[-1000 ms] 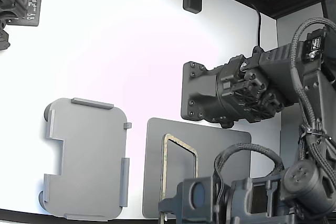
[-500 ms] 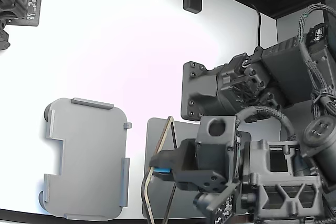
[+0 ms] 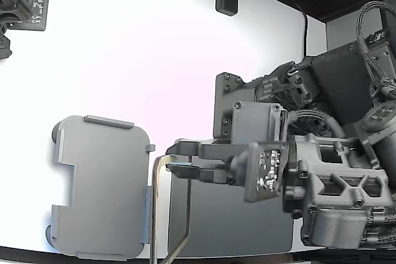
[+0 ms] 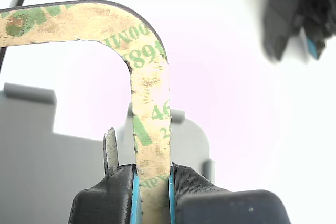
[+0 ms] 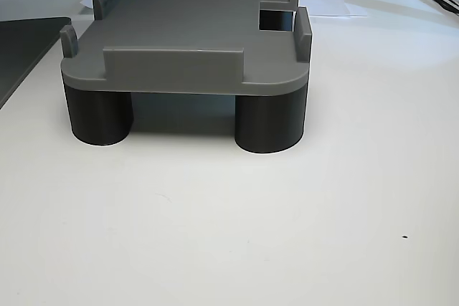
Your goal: Move top rectangular frame to the holder.
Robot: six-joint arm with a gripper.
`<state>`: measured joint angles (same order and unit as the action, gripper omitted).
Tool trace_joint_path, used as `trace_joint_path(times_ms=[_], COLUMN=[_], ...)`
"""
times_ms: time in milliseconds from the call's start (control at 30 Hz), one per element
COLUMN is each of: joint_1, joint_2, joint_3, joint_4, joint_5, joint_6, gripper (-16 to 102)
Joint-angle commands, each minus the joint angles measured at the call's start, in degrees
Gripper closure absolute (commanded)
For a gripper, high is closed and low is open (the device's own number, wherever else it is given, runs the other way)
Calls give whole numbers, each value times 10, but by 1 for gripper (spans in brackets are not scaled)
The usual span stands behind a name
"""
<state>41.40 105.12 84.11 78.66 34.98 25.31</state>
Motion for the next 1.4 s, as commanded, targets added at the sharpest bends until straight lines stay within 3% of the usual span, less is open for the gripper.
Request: trace_joint_path(times_ms=[0, 267, 433, 867, 1200, 1367], joint_1=[-14, -40, -51, -72, -70, -75], joint_2=[14, -33, -64, -224, -209, -171], joint_3=[-6, 11, 1, -80, -63, 3], joint_4=[11, 90, 111, 134, 125, 66], joint_5=[-11, -134, -174, -220, -239, -246], joint_6=[358, 857, 1033, 1054, 1000, 1000], gripper=[98, 98, 98, 98, 98, 98])
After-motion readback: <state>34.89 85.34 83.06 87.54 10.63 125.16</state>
